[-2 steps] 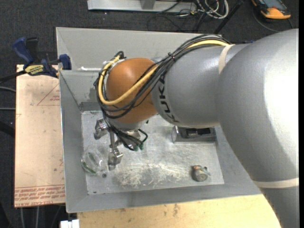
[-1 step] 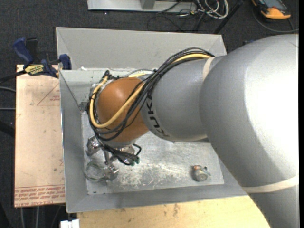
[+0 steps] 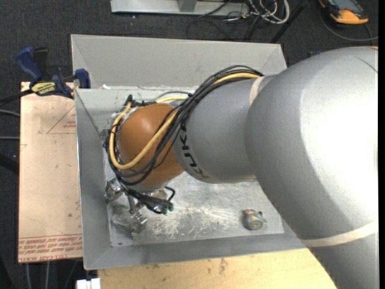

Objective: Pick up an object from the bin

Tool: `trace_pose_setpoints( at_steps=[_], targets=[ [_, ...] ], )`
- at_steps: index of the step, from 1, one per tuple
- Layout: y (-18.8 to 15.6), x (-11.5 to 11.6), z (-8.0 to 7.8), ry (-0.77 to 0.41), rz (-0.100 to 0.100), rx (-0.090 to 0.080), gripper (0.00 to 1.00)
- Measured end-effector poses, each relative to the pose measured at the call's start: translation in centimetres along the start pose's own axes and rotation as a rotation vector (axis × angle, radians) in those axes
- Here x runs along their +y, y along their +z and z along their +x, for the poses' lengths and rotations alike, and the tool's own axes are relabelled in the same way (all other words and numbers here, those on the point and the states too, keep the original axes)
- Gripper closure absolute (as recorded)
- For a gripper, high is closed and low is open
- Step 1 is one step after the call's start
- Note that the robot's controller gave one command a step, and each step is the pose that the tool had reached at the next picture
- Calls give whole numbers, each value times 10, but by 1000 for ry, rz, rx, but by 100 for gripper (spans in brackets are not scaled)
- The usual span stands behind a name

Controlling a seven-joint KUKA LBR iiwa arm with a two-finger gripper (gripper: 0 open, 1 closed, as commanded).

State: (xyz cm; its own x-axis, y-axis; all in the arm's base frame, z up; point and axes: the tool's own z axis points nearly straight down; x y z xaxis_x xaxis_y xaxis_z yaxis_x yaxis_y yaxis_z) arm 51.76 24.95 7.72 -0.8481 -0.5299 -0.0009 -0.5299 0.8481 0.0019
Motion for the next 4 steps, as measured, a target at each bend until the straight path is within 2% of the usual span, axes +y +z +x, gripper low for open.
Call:
trace_pose_setpoints(
  at_steps=[1,2,3,4],
  targets=[
    [-13,-25,-44,77,3,-4,100],
    [-13,-25,-44,77,3,-4,100],
    [-66,-27,-45,82,0,4,100],
    [-60,-33,-49,67,3,-17,100]
  ],
)
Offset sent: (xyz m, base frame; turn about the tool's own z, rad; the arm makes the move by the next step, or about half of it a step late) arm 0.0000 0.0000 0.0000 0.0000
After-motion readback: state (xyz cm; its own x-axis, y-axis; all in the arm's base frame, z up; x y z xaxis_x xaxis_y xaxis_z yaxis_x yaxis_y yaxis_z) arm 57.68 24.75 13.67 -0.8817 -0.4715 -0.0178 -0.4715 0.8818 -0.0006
